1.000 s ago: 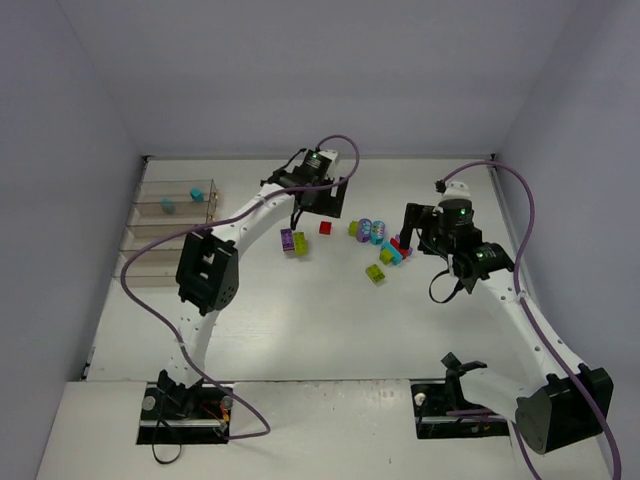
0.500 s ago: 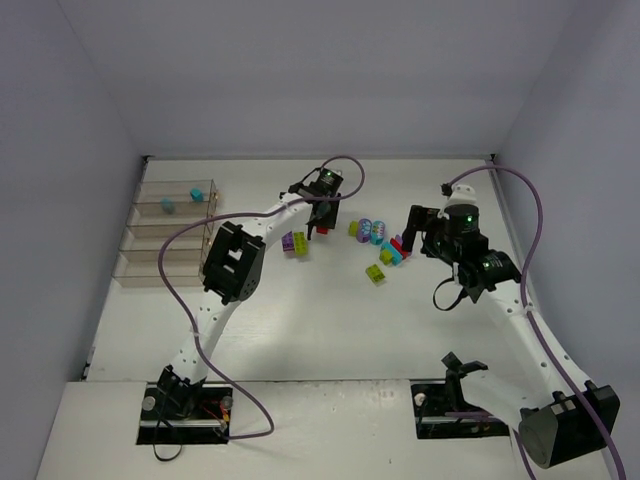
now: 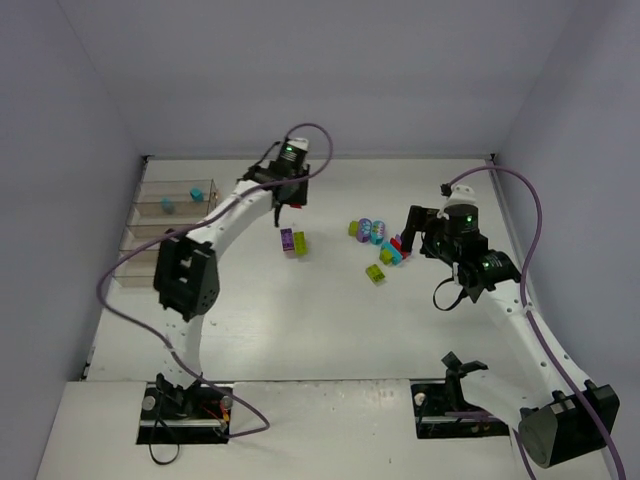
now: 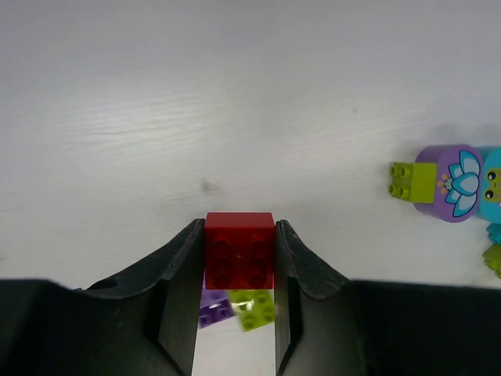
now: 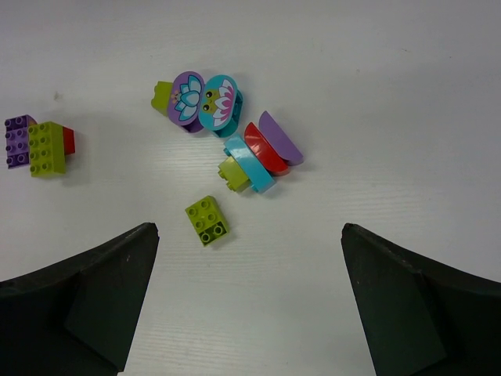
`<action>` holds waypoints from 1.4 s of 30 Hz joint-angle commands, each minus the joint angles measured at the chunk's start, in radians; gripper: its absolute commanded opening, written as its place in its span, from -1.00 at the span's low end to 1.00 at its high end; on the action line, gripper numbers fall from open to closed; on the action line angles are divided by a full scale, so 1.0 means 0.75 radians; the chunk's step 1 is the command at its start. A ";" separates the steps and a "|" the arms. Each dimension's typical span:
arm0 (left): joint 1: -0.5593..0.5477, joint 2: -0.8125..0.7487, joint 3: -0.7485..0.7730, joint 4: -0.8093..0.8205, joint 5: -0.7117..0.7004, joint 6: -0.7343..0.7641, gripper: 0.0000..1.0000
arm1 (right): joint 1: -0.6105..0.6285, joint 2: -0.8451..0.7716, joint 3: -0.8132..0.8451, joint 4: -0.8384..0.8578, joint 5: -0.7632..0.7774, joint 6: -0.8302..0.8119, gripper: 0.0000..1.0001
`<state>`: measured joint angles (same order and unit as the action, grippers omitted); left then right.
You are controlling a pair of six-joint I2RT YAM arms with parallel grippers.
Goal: Sort the legos into containers by color
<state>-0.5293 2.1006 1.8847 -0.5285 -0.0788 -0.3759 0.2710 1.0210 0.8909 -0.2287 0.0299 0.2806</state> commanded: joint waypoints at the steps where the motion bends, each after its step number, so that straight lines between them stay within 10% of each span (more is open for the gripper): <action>1: 0.212 -0.285 -0.117 0.077 -0.026 0.106 -1.00 | 0.011 0.007 0.027 0.066 -0.028 0.006 1.00; 17: 0.818 -0.285 -0.372 0.214 0.066 0.313 -1.00 | 0.011 0.007 -0.014 0.117 -0.099 -0.022 1.00; 20: 0.830 -0.254 -0.349 0.200 0.060 0.321 -1.00 | 0.011 -0.009 -0.028 0.117 -0.087 -0.022 1.00; 32: 0.833 -0.269 -0.396 0.202 0.084 0.274 0.16 | 0.011 0.005 -0.036 0.119 -0.075 -0.018 1.00; 42: 0.489 -0.479 -0.410 0.167 0.213 0.335 0.28 | 0.011 0.017 -0.028 0.125 -0.065 0.010 1.00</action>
<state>-0.0334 1.8820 1.5696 -0.4301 0.0002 -0.1574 0.2710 1.0325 0.8543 -0.1898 -0.0338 0.2810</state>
